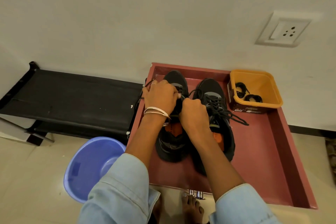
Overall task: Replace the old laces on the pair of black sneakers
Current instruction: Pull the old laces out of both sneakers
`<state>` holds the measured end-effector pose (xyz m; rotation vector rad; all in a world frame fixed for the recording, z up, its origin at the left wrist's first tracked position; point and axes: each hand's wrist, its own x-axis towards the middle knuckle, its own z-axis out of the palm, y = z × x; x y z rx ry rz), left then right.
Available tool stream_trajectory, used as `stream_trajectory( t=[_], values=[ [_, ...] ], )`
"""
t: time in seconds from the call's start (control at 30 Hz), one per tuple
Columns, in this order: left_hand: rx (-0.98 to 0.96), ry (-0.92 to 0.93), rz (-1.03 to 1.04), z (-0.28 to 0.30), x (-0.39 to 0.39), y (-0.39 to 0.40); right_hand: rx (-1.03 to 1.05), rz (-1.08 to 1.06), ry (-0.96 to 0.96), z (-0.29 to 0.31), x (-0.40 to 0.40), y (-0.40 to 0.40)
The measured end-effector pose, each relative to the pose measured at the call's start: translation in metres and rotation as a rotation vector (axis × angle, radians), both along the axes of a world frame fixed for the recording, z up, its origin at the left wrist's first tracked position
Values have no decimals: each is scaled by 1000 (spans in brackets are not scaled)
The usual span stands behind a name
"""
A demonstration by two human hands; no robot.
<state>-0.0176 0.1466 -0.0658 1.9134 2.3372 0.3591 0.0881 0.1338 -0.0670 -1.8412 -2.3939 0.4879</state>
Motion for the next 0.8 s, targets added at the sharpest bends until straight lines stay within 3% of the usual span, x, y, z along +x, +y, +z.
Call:
stream_trajectory(
  t=[0.23,0.33,0.43,0.5,0.67,0.73,0.8],
  values=[
    [96,-126,49,-7,8,5,-5,-10,-11,0,0,0],
    [263,-508,299,2,2,1,3,-21,-15,0,1,1],
    [454,-1183,604,7,-21,4,7,-26,-15,0,1,2],
    [491,-1374,638,7,-30,2,12,-20,-13,-1,1,2],
    [379,-1224,342,9,-17,-2,15,-4,-31,-2,2,1],
    [304,-953,159,5,-11,0,15,0,-31,0,2,1],
    [163,-506,17,0,-5,3,8,9,-29,2,1,1]
  ],
)
